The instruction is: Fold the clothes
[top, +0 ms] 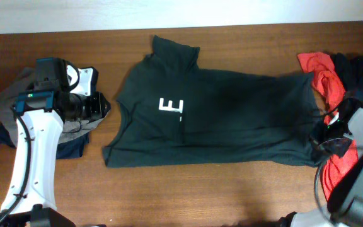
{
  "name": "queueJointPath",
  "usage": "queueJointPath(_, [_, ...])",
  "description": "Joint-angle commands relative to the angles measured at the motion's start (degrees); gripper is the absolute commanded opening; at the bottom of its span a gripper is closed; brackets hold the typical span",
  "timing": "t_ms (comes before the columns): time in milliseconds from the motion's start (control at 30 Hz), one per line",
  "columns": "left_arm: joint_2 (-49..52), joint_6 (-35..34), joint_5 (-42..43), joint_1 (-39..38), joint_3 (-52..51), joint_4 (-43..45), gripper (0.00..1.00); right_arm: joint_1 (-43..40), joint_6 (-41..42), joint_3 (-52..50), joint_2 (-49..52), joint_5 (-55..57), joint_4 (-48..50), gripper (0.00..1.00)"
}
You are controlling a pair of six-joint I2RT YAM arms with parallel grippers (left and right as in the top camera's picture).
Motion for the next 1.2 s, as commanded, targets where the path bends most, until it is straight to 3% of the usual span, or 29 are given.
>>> queueJointPath(0, [-1.0,2.1,3.7,-0.6,0.9,3.3,0.34,0.8,-8.3,1.4,-5.4,-15.9,1.0,0.27])
queueJointPath(100, [-0.8,2.2,4.6,-2.2,1.2,9.8,0.37,0.9,-13.8,1.5,-8.0,-28.0,3.4,0.36])
queueJointPath(267, [5.1,0.6,5.5,-5.7,8.0,13.3,0.37,2.5,-14.1,1.5,-8.4,-29.0,5.8,0.39])
queueJointPath(567, [31.9,0.7,5.4,-12.3,40.4,11.5,0.39,7.3,-8.7,4.9,-7.0,-25.1,10.0,0.48])
queueJointPath(733, [46.9,0.7,0.7,-14.4,54.6,17.9,0.46,8.7,-8.8,6.5,-7.0,-29.4,9.6,0.56])
queueJointPath(1167, [65.5,-4.4,-6.3,-15.7,56.2,37.4,0.48,9.6,-9.4,6.6,-7.0,-29.7,2.1,0.54])
